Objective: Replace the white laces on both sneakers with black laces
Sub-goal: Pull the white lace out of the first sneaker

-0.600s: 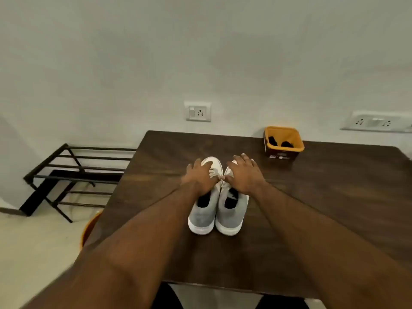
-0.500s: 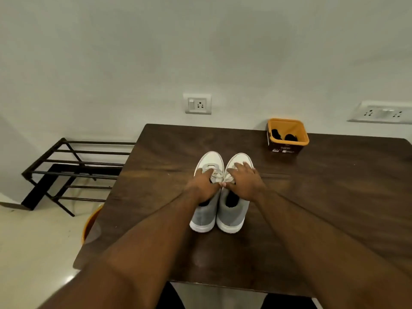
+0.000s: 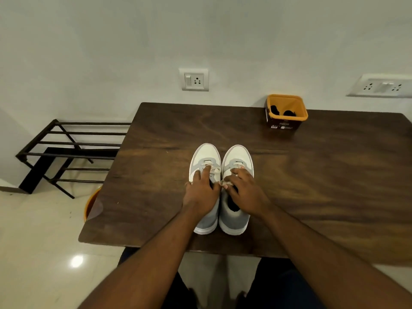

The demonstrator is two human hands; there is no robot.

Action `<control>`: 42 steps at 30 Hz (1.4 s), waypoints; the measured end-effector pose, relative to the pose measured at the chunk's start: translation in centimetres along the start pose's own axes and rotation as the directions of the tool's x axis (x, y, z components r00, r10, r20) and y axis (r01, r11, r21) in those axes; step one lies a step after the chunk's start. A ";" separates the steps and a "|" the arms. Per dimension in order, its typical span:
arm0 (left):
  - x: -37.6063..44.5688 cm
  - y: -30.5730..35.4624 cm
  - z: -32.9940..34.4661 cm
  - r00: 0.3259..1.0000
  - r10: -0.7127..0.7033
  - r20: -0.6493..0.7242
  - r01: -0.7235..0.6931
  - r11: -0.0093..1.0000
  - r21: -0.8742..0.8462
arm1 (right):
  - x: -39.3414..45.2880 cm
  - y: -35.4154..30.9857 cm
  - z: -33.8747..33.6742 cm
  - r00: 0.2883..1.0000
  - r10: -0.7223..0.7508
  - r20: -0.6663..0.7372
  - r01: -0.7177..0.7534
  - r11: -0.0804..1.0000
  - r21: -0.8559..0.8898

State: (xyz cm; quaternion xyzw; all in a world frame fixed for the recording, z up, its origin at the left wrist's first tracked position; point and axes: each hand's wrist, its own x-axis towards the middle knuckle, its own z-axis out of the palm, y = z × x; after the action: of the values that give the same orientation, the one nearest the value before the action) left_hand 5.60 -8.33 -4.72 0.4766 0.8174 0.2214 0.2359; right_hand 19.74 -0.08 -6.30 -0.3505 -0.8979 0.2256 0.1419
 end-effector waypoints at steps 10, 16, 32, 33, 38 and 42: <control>-4.5 0.7 -0.5 0.988 -0.153 0.006 0.151 0.983 0.108 | -4.0 -1.2 0.6 0.891 0.365 -0.270 -0.139 0.786 0.602; -6.3 2.1 0.3 0.985 -0.009 -0.172 0.087 0.889 0.450 | -2.4 1.1 -0.7 0.953 0.288 -0.095 -0.216 0.865 0.454; 5.0 -3.0 -8.3 0.972 0.226 0.063 -0.200 0.659 0.725 | 6.2 1.3 -2.8 0.981 0.070 0.179 -0.060 0.996 -0.062; 4.8 -3.1 -8.1 0.971 0.240 -0.006 -0.165 0.689 0.706 | 6.9 1.1 -2.8 0.974 0.080 0.212 -0.062 0.994 -0.088; 0.6 -3.3 -3.7 0.883 0.154 -0.443 -0.072 0.978 0.197 | 8.7 1.5 -2.6 0.899 0.191 0.395 -0.126 0.975 -0.185; -0.1 -5.6 1.1 0.943 0.086 -0.323 0.002 0.965 0.264 | 7.8 2.3 -1.3 0.914 0.201 0.353 -0.075 0.938 -0.340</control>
State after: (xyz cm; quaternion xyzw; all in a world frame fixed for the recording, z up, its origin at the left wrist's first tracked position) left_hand 2.48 -10.75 -8.87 0.4769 0.8569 0.1939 0.0256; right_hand 16.05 7.23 -5.57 -0.3812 -0.9053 0.1509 -0.1108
